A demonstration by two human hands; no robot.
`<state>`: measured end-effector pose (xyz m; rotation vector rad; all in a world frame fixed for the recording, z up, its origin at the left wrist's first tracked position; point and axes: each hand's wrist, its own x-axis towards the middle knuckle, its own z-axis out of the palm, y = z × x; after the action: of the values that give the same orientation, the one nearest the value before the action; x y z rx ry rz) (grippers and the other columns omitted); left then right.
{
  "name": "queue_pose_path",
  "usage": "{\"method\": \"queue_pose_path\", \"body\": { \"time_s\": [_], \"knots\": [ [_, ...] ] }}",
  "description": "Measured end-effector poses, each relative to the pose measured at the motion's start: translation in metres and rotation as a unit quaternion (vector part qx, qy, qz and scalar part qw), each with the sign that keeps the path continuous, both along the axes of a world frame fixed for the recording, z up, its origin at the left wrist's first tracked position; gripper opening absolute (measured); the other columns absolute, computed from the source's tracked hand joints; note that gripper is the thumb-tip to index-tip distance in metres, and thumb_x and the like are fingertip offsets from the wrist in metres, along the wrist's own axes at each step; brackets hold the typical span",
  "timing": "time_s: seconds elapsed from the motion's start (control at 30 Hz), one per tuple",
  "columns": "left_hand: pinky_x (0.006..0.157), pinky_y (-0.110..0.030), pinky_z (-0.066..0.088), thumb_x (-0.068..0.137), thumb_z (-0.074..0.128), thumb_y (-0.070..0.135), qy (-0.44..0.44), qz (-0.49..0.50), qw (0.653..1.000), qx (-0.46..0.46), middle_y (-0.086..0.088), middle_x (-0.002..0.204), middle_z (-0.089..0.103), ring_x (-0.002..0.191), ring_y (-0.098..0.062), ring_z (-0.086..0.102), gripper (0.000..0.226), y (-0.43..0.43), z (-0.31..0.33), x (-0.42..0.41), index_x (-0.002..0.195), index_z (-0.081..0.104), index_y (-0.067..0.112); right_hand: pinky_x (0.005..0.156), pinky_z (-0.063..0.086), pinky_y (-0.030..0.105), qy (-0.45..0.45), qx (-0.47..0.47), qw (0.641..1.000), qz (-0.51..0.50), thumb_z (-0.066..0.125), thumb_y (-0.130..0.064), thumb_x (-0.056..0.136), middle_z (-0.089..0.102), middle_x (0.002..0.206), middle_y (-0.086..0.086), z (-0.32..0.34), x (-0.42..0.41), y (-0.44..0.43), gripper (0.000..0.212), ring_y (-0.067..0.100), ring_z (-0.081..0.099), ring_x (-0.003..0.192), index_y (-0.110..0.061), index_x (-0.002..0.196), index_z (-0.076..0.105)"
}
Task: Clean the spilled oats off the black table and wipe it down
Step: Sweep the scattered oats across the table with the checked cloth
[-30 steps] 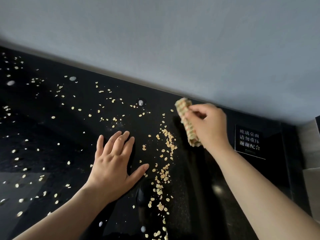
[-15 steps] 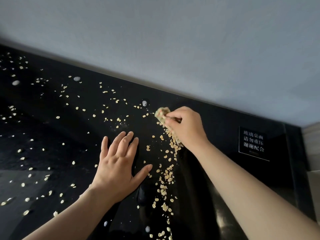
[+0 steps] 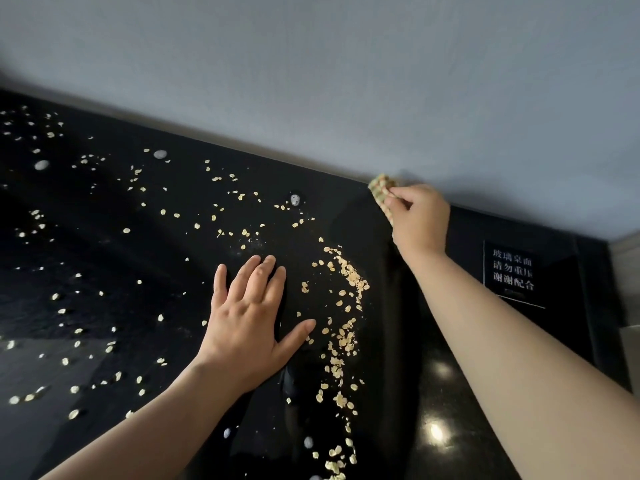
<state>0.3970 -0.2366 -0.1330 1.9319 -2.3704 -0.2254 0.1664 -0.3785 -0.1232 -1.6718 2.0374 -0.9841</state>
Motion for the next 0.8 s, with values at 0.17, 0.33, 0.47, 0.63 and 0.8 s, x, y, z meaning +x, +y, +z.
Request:
{"method": "queue_pose_path", "body": {
  "time_s": [0.17, 0.33, 0.47, 0.63, 0.8],
  "knots": [
    [0.113, -0.060, 0.019, 0.082, 0.032, 0.075, -0.010, -0.009, 1.000, -0.004, -0.009, 0.144, 0.043, 0.139, -0.027, 0.030, 0.086, 0.000, -0.001, 0.002, 0.134, 0.049, 0.008, 0.069, 0.034, 0.020, -0.012, 0.010, 0.992, 0.125, 0.066, -0.008, 0.085, 0.066, 0.096, 0.005, 0.004, 0.039, 0.002, 0.014, 0.016, 0.057, 0.088, -0.008, 0.095, 0.076],
    [0.113, -0.059, 0.017, 0.080, 0.031, 0.079, -0.016, -0.019, 1.000, -0.002, -0.009, 0.144, 0.043, 0.139, -0.027, 0.030, 0.091, -0.001, 0.001, 0.004, 0.134, 0.050, 0.008, 0.070, 0.036, 0.004, -0.045, 0.067, 0.978, 0.194, 0.069, -0.012, 0.083, 0.065, 0.091, -0.006, 0.017, 0.036, 0.027, 0.014, 0.002, 0.057, 0.083, -0.015, 0.095, 0.076],
    [0.113, -0.059, 0.017, 0.079, 0.030, 0.081, -0.015, -0.021, 1.000, -0.001, -0.009, 0.144, 0.043, 0.139, -0.027, 0.030, 0.094, -0.001, 0.001, 0.004, 0.134, 0.050, 0.008, 0.070, 0.035, 0.001, -0.034, -0.004, 0.998, 0.053, 0.069, -0.012, 0.084, 0.067, 0.092, -0.003, 0.022, 0.005, 0.043, 0.013, 0.008, 0.058, 0.084, -0.015, 0.095, 0.076],
    [0.114, -0.058, 0.015, 0.078, 0.026, 0.083, -0.014, -0.024, 1.000, 0.005, -0.008, 0.145, 0.042, 0.140, -0.027, 0.028, 0.097, -0.002, 0.002, 0.005, 0.135, 0.048, 0.008, 0.069, 0.036, 0.002, -0.023, 0.004, 0.999, -0.026, 0.066, -0.010, 0.087, 0.065, 0.098, 0.004, 0.004, 0.010, 0.072, 0.015, 0.013, 0.059, 0.089, -0.009, 0.100, 0.074],
    [0.114, -0.060, 0.015, 0.077, 0.022, 0.084, -0.016, -0.039, 0.999, 0.011, -0.009, 0.145, 0.041, 0.140, -0.027, 0.028, 0.099, -0.003, 0.005, 0.009, 0.136, 0.047, 0.009, 0.070, 0.040, 0.003, -0.042, 0.003, 0.998, 0.056, 0.069, -0.012, 0.085, 0.066, 0.096, -0.003, 0.001, 0.054, 0.095, 0.016, 0.003, 0.058, 0.084, -0.012, 0.100, 0.075]
  ]
}}
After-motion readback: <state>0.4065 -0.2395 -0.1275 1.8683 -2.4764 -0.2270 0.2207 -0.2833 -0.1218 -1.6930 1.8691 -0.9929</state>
